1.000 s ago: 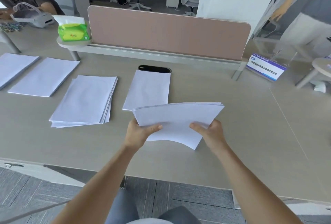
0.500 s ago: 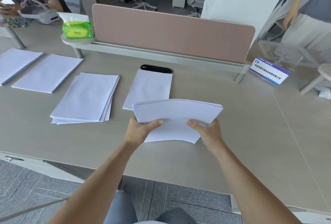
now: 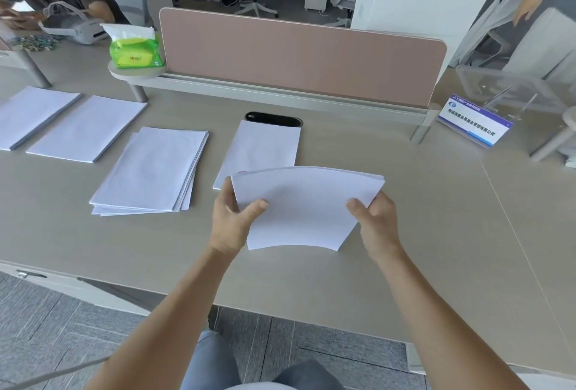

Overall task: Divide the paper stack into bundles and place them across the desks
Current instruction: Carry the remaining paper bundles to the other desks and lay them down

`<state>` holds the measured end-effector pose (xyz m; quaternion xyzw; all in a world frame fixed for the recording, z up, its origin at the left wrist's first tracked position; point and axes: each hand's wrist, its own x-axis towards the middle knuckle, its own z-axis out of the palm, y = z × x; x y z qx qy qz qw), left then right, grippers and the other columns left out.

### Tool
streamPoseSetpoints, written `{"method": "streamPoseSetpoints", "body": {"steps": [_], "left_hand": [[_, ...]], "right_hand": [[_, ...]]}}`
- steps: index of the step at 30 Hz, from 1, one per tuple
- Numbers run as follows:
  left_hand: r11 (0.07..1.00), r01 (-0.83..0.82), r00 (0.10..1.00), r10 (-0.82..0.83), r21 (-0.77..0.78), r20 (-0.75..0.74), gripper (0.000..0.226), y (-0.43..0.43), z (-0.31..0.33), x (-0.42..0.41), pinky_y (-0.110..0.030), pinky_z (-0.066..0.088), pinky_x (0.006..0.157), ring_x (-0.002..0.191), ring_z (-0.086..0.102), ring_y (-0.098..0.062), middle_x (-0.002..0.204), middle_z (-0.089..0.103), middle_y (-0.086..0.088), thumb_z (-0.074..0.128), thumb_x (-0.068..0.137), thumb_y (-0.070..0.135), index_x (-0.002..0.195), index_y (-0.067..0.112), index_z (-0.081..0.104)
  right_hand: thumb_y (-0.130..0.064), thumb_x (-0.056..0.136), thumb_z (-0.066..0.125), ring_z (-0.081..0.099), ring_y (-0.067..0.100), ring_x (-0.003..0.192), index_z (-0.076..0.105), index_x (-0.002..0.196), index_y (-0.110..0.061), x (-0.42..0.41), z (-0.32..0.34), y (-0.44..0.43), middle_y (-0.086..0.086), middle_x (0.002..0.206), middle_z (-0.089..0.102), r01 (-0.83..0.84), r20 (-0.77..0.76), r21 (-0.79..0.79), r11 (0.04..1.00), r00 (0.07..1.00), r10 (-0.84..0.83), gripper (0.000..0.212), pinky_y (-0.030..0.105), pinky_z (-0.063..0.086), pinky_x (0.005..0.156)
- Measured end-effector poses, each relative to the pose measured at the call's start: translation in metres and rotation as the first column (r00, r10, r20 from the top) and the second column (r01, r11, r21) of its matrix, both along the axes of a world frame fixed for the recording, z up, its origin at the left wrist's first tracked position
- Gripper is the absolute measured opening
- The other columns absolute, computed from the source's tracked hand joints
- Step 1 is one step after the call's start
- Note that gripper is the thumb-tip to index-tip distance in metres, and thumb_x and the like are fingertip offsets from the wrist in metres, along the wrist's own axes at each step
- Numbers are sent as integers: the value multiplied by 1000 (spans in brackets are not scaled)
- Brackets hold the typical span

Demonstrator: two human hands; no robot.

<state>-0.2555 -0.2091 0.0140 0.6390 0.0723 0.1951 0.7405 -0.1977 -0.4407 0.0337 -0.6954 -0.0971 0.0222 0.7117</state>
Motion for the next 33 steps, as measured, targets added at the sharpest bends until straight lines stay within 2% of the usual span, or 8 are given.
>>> {"method": "streamPoseSetpoints", "body": {"steps": [5, 13, 17, 20, 22, 24, 28, 33], "left_hand": [[990, -141, 988, 140, 1, 58, 38, -10, 27, 8, -37, 43, 87, 96, 59, -21, 94, 65, 7, 59, 75, 56, 94, 24, 66], [985, -169, 977, 162, -38, -139, 50, -16, 46, 8, -34, 44, 77, 76, 59, -17, 71, 62, 8, 57, 76, 65, 76, 16, 68], [997, -74, 993, 75, 14, -95, 44, -8, 41, 1, -38, 48, 80, 87, 63, -23, 90, 67, 1, 66, 69, 55, 90, 16, 69], [1000, -14, 991, 17, 17, -135, 43, -10, 39, -7, -29, 53, 76, 84, 69, -15, 87, 73, 5, 78, 60, 38, 92, 11, 72], [999, -21, 985, 26, 30, -170, 25, -14, 42, -6, -27, 55, 74, 78, 70, -12, 80, 75, 7, 85, 59, 31, 80, 18, 76], [998, -63, 975, 67, 29, -210, 12, -19, 49, -3, -26, 54, 70, 71, 68, -8, 73, 74, 9, 88, 65, 20, 67, 24, 78], [993, -105, 973, 115, 63, -200, 25, -26, 61, 8, -23, 43, 61, 61, 53, -10, 63, 60, 7, 84, 67, 28, 57, 15, 65], [999, 42, 983, -35, 34, -183, 28, -40, 86, 44, -18, 41, 56, 57, 52, -9, 57, 57, 12, 83, 75, 21, 54, 24, 65]], "right_hand": [[-69, 70, 56, 68, 11, 73, 70, 85, -18, 1, 27, 11, -7, 79, 74, 85, 21, 63, 994, 996, -87, 55, 24, 51, 65], [-45, 86, 43, 65, 11, 61, 67, 70, -13, 3, 41, 15, -4, 66, 72, 117, -88, 21, 993, 989, -115, 44, 20, 47, 55], [-53, 74, 56, 69, 10, 77, 71, 91, -19, 3, 36, 3, -6, 86, 75, -68, -11, -15, 998, 998, 68, 41, 17, 51, 65], [-45, 60, 75, 71, 14, 83, 75, 92, -32, -2, 32, -5, -6, 94, 76, -165, -88, -126, 978, 984, 155, 35, 24, 53, 71], [-41, 63, 81, 70, 17, 75, 76, 80, -30, -4, 33, -3, -4, 82, 76, -140, -142, -152, 978, 983, 119, 21, 32, 51, 68], [-33, 70, 79, 69, 10, 70, 76, 70, -27, -3, 39, 2, -8, 73, 75, -99, -157, -132, 986, 985, 78, 6, 27, 50, 67], [-33, 71, 80, 70, 13, 74, 78, 76, -20, 6, 53, 0, -2, 78, 77, -31, -196, -128, 991, 981, 5, 14, 31, 52, 71], [-33, 73, 80, 72, 14, 77, 77, 82, -15, 29, 85, -22, -4, 81, 77, 60, -145, -181, 982, 986, -86, 20, 28, 54, 71]]}}
